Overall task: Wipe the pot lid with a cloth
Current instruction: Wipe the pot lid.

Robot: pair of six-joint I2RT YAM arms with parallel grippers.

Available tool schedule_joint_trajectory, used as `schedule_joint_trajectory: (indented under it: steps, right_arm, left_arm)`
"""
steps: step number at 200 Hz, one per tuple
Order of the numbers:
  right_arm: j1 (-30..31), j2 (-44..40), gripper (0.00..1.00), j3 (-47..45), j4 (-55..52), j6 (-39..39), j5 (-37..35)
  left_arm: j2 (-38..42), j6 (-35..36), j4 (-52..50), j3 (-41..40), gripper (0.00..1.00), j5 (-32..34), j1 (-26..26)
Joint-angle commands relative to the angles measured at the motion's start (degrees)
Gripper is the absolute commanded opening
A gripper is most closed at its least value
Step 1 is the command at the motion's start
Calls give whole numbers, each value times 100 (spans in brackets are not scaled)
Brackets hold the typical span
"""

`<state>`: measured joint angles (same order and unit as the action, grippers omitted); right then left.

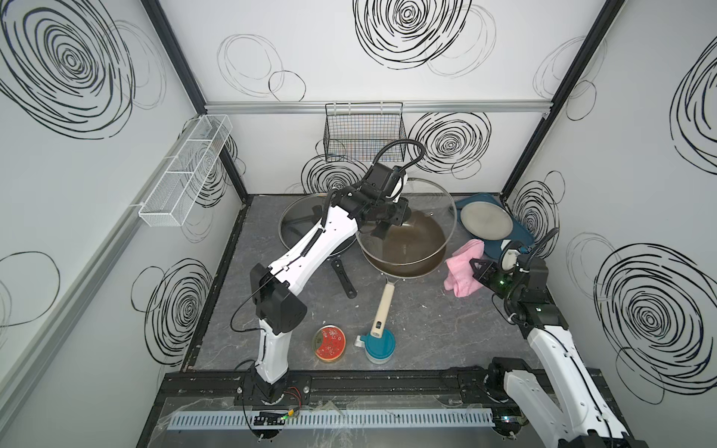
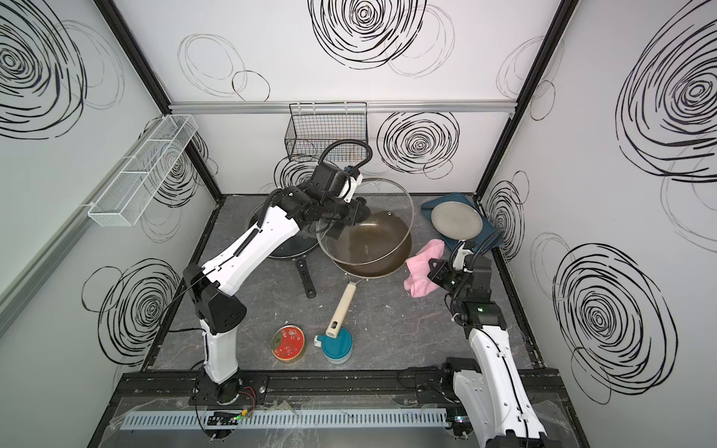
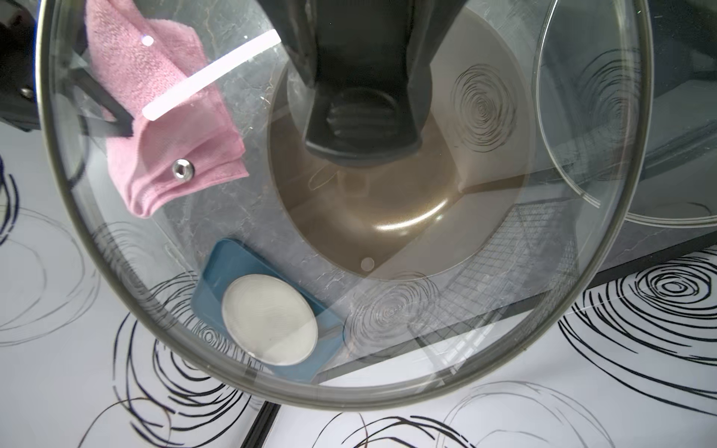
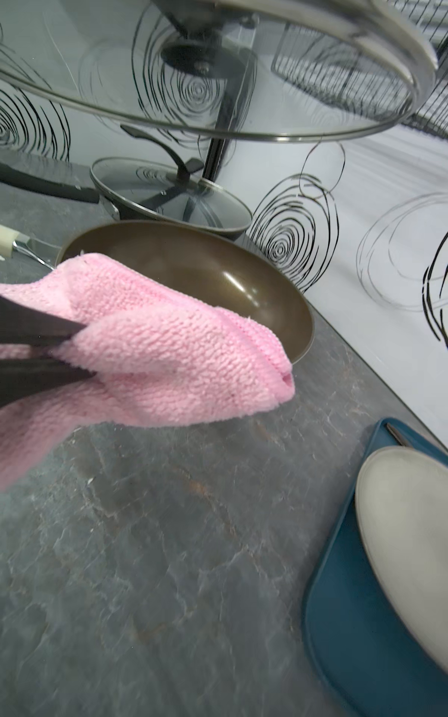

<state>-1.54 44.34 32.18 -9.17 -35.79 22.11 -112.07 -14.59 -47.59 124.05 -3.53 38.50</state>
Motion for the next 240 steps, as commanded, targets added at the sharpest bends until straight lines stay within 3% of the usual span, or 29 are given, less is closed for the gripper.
schedule_joint_trajectory:
  steps: [1,43,115,171,240]
  right_arm:
    - [-69,32,0,-86,1269,-541,791]
    - [-85,625,0,-106,2902,-1370,1414]
    - [34,1107,0,47,4118,-2018,2276]
    - [522,1472,0,107,4853,-2173,2287]
    - [1085,2573,0,444,5849,-2426,2153]
  left_arm:
    - [577,-158,1142,111,0,-280,72]
    - [723,-248,1321,-82,0,-339,250]
    - [941,-474,1753,-411,0,-627,290]
    - [933,-611,1885,-385,0,-833,366]
    - [916,-841,2195,-406,0,-1091,504]
